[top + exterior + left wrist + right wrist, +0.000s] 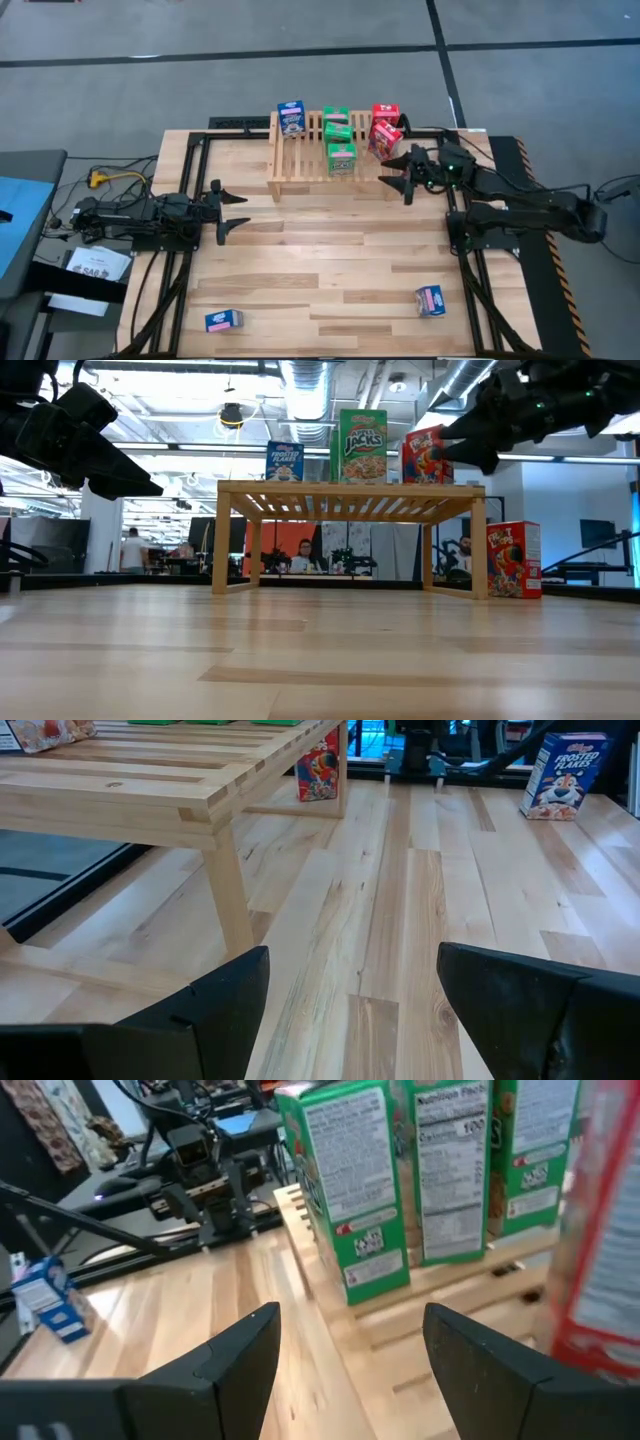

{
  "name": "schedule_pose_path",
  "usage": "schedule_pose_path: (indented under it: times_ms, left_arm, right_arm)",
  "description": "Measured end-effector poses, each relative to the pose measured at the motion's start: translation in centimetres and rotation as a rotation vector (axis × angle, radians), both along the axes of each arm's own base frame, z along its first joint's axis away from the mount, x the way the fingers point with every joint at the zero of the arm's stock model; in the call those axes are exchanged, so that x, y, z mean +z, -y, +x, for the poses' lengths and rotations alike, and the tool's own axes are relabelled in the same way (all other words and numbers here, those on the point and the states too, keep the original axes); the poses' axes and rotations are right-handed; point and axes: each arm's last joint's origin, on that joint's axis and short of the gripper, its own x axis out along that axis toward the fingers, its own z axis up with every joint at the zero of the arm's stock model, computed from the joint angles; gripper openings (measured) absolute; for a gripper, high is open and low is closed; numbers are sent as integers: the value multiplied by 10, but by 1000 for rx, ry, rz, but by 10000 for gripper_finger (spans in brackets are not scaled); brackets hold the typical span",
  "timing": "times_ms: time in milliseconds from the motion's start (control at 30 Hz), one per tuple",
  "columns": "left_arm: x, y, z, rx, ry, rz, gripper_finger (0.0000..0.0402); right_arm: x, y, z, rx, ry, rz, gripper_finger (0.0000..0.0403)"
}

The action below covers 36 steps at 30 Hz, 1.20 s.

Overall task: Stack cereal on shelf
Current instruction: Put the bottom red cereal box on the shelf aligned with the other red cereal box

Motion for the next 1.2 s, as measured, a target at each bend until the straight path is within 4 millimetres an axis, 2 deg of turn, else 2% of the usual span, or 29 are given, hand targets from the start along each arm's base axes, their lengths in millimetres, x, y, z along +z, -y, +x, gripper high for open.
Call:
schedule_pose_path:
  times_ms: [167,333,1200]
  left_arm:
    - [0,0,0,0,0,0,279]
    - [0,0,0,0,0,0,279]
    - [0,0,0,0,0,0,279]
  right_arm:
    - [-2,-3,14,-46,14,-27,272]
    - [-8,-1,19,-112,-23,-27,272]
    - [-12,8,16,-284,-62,-23,272]
